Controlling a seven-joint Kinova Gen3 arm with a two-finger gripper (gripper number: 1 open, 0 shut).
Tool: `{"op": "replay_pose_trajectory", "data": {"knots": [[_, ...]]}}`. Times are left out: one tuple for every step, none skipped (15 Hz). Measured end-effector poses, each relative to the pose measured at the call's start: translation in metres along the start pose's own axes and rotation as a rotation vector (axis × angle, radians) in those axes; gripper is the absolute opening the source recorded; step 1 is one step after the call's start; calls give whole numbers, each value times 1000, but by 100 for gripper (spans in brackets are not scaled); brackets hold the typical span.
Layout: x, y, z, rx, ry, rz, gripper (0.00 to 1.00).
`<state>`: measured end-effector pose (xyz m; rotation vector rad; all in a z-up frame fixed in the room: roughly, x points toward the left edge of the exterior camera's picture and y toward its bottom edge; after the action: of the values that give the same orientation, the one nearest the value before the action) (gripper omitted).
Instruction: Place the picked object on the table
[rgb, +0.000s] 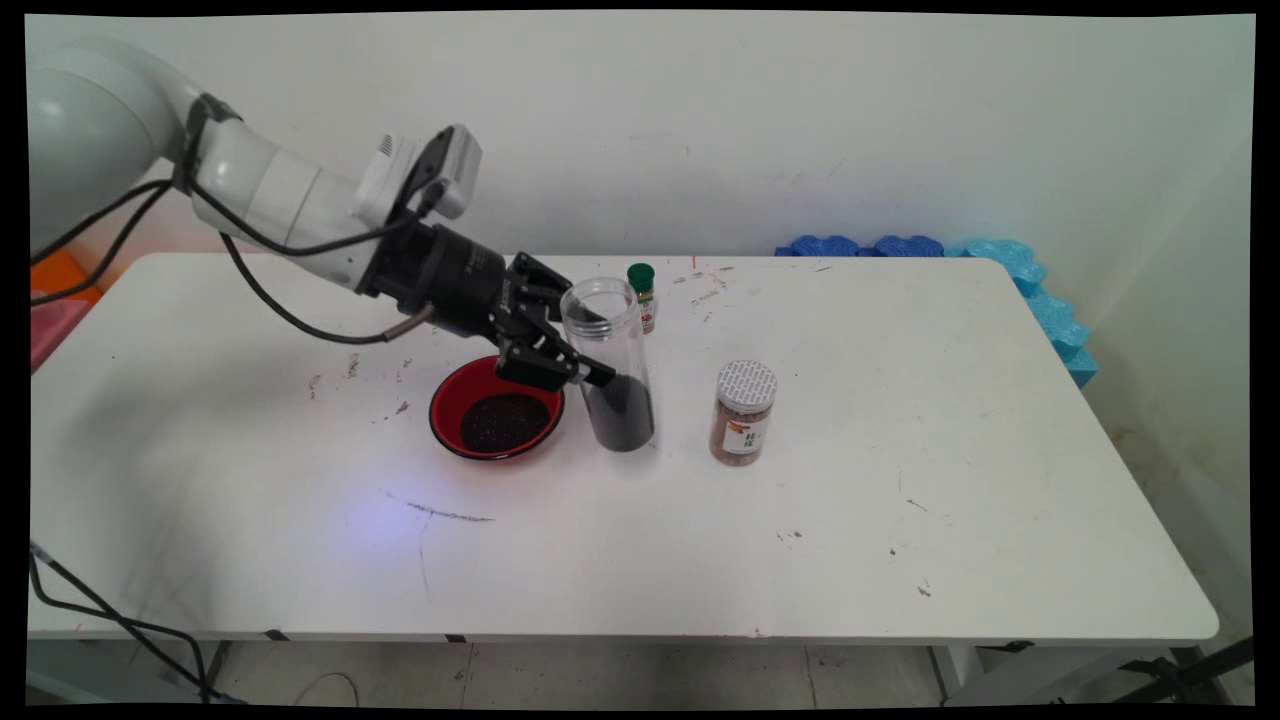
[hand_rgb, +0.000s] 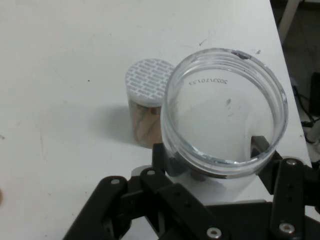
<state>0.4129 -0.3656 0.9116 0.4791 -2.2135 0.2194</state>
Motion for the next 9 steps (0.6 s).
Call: {"op": "replay_pose_trajectory", "data": {"knots": [[-2, 1, 4, -1, -6, 2, 0], [-4, 2, 8, -1, -11, 4, 0], [-7, 2, 13, -2, -16, 8, 0], [-9, 3, 17, -2, -21, 11, 0], [-10, 3, 19, -2, -24, 14, 0], [-13, 4, 23, -2, -29, 18, 0], [-15, 5, 27, -2, -34, 21, 0], [-17, 5, 29, -3, -37, 24, 0], [-19, 6, 33, -4, -43, 28, 0]]}}
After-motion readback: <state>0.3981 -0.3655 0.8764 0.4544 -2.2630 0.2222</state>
